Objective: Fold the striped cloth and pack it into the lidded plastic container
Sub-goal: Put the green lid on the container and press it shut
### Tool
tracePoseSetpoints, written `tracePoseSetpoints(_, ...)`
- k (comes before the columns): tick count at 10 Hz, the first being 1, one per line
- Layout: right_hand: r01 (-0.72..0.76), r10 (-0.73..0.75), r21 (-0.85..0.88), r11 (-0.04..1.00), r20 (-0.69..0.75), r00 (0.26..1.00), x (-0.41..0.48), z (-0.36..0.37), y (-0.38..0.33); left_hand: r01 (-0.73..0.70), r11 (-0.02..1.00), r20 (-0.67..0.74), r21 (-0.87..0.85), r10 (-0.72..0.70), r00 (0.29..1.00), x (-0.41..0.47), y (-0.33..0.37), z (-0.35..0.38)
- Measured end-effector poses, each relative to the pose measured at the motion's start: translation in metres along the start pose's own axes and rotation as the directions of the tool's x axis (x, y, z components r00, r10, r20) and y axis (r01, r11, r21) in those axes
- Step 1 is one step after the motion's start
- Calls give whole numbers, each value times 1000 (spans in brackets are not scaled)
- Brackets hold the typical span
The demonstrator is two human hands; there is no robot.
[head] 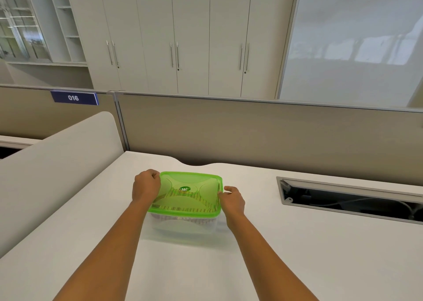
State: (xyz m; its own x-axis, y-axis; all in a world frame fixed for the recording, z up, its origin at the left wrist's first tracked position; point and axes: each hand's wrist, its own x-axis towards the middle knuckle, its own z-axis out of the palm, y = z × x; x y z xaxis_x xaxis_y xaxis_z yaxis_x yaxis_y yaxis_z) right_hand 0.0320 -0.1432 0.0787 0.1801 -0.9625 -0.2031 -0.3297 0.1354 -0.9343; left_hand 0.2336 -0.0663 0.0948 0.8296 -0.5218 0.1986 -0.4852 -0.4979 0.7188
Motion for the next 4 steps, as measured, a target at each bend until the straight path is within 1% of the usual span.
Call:
tracePoseSetpoints(1, 0, 1, -25, 1000, 42, 999, -18, -11, 4, -56, 995, 58, 79, 51, 997, -17, -1, -6)
tracePoseSetpoints(2, 16, -14, -11, 1000, 144, 989, -42, -28, 9, -114, 985, 92, 128, 103, 990, -39, 0, -12)
tracePoseSetpoints(3, 65, -58, -23, 998, 226, 972, -65, -47, 17, -178, 974, 126, 141, 161, 979, -63, -1, -14)
tracePoseSetpoints(4, 199, -185, -50, 979, 205, 961, -93, -78, 20, -256, 950, 110, 176, 240, 965, -88, -2, -14)
